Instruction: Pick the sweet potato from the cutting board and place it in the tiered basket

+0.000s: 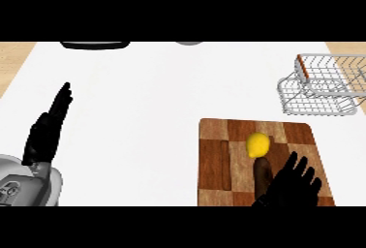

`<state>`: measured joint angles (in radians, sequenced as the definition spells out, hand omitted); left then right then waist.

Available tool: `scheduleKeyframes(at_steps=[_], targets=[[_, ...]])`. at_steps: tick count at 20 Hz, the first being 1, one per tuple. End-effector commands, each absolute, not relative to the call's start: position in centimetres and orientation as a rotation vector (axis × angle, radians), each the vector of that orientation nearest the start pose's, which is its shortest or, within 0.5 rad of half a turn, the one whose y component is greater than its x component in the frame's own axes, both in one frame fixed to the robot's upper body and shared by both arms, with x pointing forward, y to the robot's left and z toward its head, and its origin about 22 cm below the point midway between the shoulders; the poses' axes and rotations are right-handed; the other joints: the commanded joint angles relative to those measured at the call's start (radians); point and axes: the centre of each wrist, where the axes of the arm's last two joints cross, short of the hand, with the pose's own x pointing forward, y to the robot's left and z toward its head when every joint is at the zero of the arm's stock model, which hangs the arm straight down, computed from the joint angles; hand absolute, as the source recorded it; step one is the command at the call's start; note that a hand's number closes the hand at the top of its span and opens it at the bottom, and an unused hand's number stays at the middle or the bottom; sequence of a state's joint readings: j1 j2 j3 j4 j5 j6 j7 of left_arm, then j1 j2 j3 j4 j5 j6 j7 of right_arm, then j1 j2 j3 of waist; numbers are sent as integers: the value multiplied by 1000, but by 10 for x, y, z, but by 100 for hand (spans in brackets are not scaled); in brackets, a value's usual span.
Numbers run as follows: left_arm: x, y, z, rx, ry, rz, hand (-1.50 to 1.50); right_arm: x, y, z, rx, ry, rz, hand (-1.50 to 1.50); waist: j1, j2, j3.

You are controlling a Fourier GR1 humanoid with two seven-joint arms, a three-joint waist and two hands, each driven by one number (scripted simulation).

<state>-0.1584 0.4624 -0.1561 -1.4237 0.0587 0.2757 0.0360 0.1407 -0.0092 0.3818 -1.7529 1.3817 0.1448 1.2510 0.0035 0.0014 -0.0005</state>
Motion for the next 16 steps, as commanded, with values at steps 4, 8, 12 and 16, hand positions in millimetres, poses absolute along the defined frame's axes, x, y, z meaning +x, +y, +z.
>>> scheduleKeyframes(at_steps=[4, 8, 12, 16], targets=[[278, 290, 27, 421, -1539, -236, 0, 210, -146, 12, -1278, -248, 428, -150, -1, 1, 0], [268, 305, 29, 438, -1527, -230, 0, 219, -152, 6, -1247, -212, 422, -150, 10, 0, 0], [279, 301, 38, 441, -1538, -250, 0, 215, -157, -20, -1179, -176, 439, 150, 2, 2, 1], [278, 305, 38, 447, -1532, -232, 0, 214, -144, -19, -1201, -151, 667, 150, 4, 0, 0]])
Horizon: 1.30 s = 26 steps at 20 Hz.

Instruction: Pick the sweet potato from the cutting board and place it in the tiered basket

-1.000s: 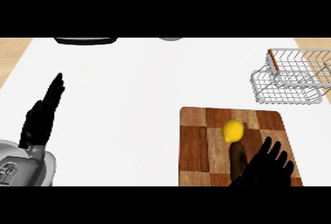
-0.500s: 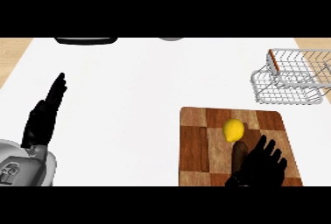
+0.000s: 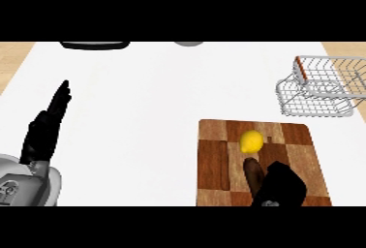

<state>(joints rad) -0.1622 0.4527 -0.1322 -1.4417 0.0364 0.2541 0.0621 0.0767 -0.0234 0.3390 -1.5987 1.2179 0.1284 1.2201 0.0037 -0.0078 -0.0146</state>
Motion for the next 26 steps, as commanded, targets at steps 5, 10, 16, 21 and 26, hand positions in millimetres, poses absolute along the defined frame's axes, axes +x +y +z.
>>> scheduleKeyframes(at_steps=[5, 10, 16, 21, 26], targets=[[284, 294, 25, 430, -1534, -231, 0, 219, -139, -22, -1210, -232, 619, 150, -4, 10, 14], [286, 299, 44, 432, -1526, -241, 0, 226, -136, 1, -1176, -324, 494, 150, -1, 8, 15], [279, 285, 33, 408, -1551, -255, 0, 234, -92, 27, -881, -834, 848, 150, 21, 12, 16], [281, 297, 39, 426, -1554, -231, 0, 237, -76, 67, -678, -1256, 858, 150, 16, 9, 16], [287, 298, 40, 430, -1541, -237, 0, 240, -75, 126, -789, -1500, 628, 150, -6, 5, 14]])
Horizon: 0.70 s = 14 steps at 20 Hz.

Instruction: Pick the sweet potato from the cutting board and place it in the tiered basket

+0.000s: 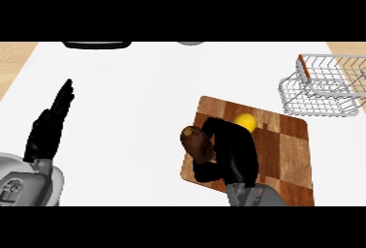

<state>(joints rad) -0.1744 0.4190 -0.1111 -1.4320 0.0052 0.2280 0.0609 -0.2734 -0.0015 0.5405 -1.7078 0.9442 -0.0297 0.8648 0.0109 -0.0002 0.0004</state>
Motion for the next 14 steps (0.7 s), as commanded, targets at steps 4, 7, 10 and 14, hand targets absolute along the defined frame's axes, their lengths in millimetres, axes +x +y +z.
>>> scheduleKeyframes(at_steps=[4, 7, 10, 14], targets=[[285, 294, 38, 428, -1541, -210, 0, 237, -104, 154, -890, -1616, 524, 150, -21, -3, 0], [279, 295, 31, 426, -1523, -228, 0, 242, -116, 204, -959, -1638, 480, 150, -14, -4, -1], [275, 308, 25, 422, -1529, -234, 0, 254, -121, 224, -1096, -1611, 486, 150, -10, -2, -1], [271, 295, 30, 413, -1530, -231, 0, 260, -152, 251, -1168, -1541, 579, 150, -9, -4, -1]])
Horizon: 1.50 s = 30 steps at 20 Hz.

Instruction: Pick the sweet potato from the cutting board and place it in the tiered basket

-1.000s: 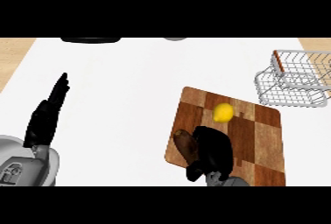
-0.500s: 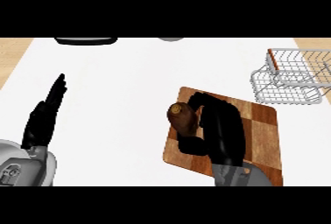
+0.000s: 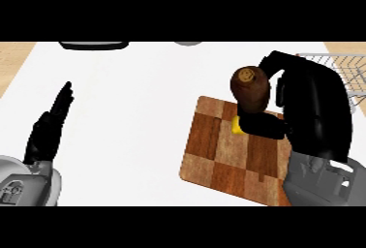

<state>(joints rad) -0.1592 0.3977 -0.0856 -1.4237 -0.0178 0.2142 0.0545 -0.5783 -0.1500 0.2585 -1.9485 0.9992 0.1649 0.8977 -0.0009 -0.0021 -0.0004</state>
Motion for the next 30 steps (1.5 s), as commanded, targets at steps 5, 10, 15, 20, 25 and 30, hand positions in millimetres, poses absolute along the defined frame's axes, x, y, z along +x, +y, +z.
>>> scheduleKeyframes(at_steps=[5, 10, 15, 20, 25, 30], targets=[[288, 292, 47, 414, -1540, -231, 0, 286, -178, 264, -991, -1590, 507, 150, 2, 1, 0], [288, 295, 44, 435, -1535, -243, 0, 328, -215, 241, -1105, -1564, 625, 150, 7, 4, 1], [283, 286, 35, 432, -1538, -246, 0, 338, -235, 238, -1367, -1430, 683, 150, 5, 3, 0], [278, 298, 35, 452, -1548, -238, 0, 363, -270, 240, -1553, -1318, 755, 150, 16, 5, 0], [276, 302, 44, 417, -1531, -243, 0, 383, -303, 230, -1530, -1300, 786, 150, 14, 4, 1], [283, 295, 43, 410, -1540, -233, 0, 385, -324, 195, -1426, -1324, 835, 150, 9, 4, 1]])
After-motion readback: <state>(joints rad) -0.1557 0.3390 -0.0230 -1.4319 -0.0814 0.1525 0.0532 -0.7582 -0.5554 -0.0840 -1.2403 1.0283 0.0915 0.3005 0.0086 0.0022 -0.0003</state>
